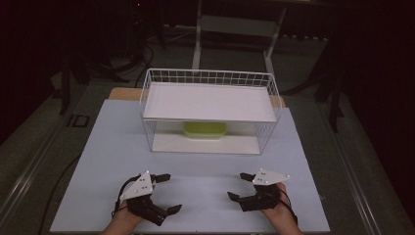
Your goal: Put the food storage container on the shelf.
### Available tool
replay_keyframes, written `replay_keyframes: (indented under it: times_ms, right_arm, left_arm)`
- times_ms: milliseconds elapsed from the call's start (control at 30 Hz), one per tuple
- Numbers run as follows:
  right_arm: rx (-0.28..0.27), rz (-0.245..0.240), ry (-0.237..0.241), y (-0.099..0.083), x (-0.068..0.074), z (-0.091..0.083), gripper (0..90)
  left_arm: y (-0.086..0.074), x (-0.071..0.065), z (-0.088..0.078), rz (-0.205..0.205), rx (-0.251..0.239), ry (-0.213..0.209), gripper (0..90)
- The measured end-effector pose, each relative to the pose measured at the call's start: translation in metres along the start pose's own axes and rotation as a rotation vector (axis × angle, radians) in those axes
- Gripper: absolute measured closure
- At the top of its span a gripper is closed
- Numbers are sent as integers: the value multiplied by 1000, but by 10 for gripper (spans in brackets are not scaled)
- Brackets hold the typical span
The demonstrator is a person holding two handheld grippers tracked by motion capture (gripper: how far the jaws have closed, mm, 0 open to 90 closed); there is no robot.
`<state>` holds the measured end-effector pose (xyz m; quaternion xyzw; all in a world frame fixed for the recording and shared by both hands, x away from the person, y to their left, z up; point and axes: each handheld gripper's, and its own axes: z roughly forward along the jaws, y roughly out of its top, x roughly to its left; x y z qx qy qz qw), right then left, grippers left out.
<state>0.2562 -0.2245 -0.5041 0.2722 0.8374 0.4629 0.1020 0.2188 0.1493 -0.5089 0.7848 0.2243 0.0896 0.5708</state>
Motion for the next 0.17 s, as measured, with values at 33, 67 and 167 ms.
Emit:
replay_keyframes:
  times_ms: [33,67,167]
  right_arm:
    - [-2,-2,-2,0,0,0,178]
    - [-9,0,3,1,0,-1,177]
    - [-22,1,6,1,0,-2,178]
  left_arm:
    - [0,1,0,-8,-3,-3,0]
    - [0,1,0,-9,-3,-3,0]
    - [0,1,2,-3,4,1,0]
